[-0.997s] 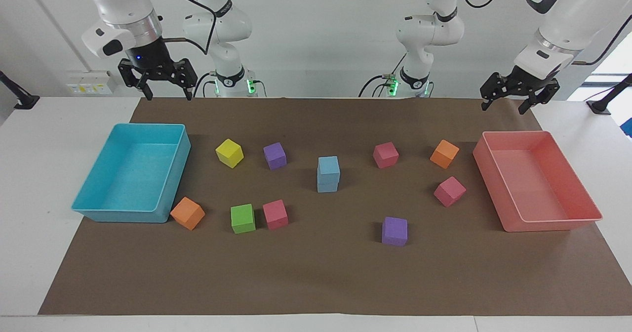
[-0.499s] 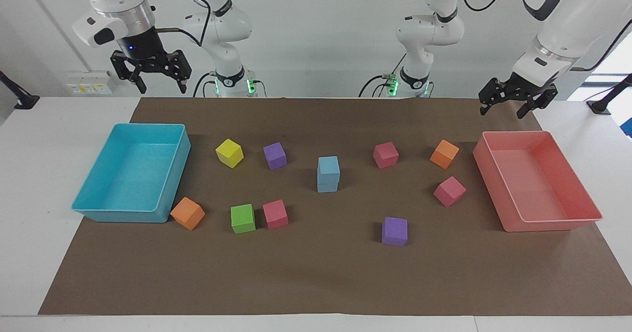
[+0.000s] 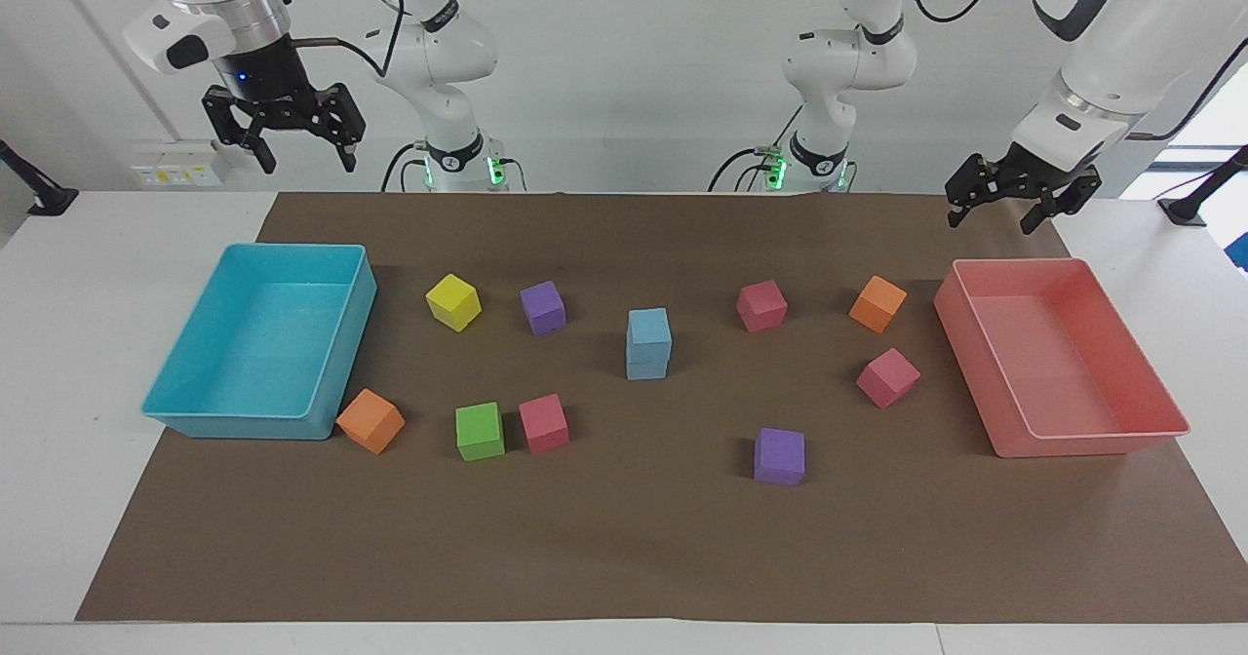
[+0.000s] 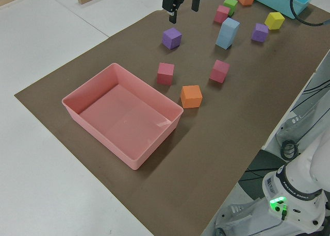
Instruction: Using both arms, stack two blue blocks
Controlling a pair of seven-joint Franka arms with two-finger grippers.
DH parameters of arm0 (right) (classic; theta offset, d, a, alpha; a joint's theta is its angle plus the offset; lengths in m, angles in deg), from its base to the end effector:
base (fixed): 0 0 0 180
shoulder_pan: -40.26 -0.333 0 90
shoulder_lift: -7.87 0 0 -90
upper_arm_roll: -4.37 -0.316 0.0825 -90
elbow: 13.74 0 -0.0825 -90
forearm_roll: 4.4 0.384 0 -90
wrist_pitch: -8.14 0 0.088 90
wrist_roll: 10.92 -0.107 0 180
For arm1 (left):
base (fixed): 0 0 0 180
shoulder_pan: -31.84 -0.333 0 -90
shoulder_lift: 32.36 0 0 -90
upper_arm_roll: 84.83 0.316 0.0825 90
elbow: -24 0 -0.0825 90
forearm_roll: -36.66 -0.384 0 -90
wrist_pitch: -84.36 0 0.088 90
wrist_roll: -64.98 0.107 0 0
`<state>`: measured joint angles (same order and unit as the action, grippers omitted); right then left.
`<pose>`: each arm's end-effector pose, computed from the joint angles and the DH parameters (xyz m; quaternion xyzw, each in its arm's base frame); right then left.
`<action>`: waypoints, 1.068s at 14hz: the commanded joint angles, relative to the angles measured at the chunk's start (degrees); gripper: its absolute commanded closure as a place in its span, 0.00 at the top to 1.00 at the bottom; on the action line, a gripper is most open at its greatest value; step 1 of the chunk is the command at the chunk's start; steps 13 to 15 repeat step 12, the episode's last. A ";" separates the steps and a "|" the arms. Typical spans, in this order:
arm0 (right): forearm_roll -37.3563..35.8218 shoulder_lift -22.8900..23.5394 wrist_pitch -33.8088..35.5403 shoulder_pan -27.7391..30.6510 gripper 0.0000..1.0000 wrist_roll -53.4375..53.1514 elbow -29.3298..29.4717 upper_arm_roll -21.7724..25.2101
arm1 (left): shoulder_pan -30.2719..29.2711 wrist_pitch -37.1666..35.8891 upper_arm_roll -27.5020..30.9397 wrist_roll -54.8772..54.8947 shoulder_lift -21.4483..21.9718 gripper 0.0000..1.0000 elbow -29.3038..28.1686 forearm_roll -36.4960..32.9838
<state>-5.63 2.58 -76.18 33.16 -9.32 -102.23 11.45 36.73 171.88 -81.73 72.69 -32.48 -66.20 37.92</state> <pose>0.5149 -0.0059 0.6770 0.9999 0.0132 0.0093 0.0051 0.5499 -0.0197 0.6180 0.9962 -0.0830 -0.0238 0.0122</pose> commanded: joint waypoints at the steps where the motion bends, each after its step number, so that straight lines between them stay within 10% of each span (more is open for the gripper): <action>1: 0.00 -0.51 1.52 0.59 1.00 1.13 -0.01 -0.40 | 0.38 -0.42 0.24 -0.77 -0.06 1.00 0.47 -0.48; 15: 0.00 -0.51 1.08 0.59 1.00 1.13 0.07 -0.40 | 0.38 -0.50 0.15 -0.50 0.29 1.00 -0.15 -0.48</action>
